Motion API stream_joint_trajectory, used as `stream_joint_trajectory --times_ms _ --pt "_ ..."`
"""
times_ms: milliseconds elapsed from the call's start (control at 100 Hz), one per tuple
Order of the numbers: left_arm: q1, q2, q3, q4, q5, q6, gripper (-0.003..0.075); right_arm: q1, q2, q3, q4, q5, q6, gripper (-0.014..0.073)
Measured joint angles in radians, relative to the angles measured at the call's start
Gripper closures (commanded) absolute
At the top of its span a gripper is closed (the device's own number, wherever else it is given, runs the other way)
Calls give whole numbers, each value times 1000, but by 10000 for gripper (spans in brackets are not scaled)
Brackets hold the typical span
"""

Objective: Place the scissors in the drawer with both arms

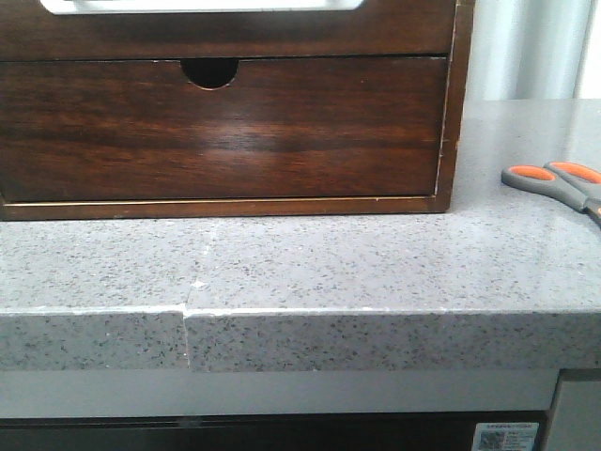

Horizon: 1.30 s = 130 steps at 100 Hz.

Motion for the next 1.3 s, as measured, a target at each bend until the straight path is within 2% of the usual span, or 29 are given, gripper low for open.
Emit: stream_joint_trajectory --times_ms 1070,1299 --pt "0 0 1 0 -4 0 742 0 0 0 0 0 0 661" --pt "0 0 1 0 -112 0 742 0 0 0 0 0 0 661"
